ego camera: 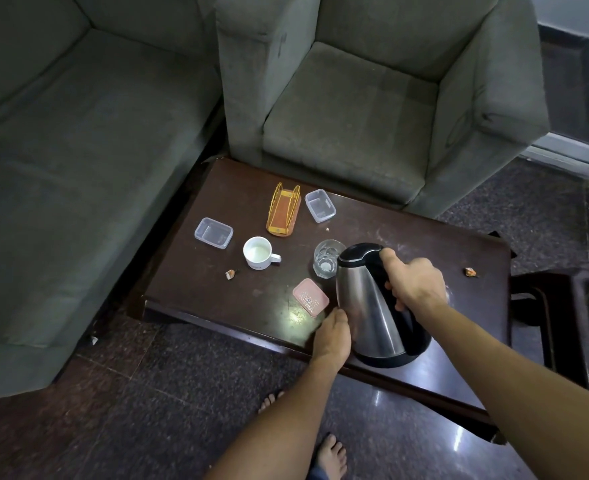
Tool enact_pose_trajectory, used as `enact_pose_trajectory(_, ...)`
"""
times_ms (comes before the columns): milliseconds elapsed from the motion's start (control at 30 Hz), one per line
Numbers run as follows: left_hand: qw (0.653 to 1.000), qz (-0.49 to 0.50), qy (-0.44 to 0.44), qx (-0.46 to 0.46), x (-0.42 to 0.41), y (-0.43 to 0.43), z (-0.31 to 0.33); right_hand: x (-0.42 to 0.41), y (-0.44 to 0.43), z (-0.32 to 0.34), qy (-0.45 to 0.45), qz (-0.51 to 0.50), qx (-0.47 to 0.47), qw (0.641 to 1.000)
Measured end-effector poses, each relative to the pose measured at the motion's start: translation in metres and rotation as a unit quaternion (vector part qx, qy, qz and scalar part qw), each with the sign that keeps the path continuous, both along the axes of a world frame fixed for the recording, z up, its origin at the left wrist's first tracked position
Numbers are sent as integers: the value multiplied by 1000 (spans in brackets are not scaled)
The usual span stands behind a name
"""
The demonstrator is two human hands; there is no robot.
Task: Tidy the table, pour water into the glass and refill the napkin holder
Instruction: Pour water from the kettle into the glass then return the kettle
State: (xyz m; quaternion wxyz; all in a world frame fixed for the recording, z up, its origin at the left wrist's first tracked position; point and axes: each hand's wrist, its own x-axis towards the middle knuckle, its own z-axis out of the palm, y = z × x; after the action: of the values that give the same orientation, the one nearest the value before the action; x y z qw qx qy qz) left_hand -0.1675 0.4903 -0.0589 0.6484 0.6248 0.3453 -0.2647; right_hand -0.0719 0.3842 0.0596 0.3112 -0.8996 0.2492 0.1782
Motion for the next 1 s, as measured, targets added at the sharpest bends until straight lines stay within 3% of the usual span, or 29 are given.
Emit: enact_pose_trajectory(1000, 997, -66, -7, 49, -1, 7, 14, 7, 7, 11, 21, 23, -5, 999)
